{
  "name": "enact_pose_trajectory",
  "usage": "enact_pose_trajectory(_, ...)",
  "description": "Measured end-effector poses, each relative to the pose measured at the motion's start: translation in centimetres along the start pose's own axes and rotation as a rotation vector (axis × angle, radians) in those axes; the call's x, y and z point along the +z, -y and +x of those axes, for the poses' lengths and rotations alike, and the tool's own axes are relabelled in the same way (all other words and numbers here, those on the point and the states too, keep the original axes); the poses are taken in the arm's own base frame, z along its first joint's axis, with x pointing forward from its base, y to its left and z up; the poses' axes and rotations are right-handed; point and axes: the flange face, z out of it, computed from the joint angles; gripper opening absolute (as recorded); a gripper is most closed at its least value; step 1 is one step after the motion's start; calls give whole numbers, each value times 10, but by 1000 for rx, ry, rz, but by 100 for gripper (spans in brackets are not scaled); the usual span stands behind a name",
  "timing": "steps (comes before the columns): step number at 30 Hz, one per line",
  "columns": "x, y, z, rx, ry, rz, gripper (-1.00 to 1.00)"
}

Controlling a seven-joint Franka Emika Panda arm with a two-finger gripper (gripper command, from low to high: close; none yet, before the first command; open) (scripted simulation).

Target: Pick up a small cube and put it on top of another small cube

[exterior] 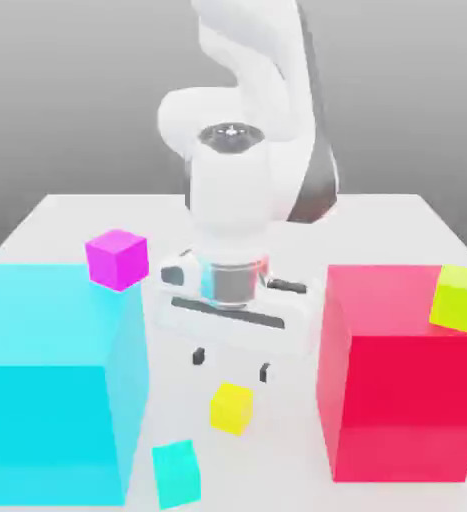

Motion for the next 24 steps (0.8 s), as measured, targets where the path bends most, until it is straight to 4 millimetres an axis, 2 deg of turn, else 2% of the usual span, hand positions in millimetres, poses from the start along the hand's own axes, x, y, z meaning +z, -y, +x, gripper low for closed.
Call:
enact_pose_trajectory(5, 45, -3, -2, 3, 3, -6, 0)
enact_pose_trajectory(6, 53, -4, -2, 3, 3, -6, -100)
enact_pose_trajectory(13, 54, -4, -2, 3, 3, -6, -100)
enact_pose_trajectory(20, 0, -3, -2, 2, 2, -6, -100)
enact_pose_trajectory(24, -21, 11, 13, -58, 19, -2, -100)
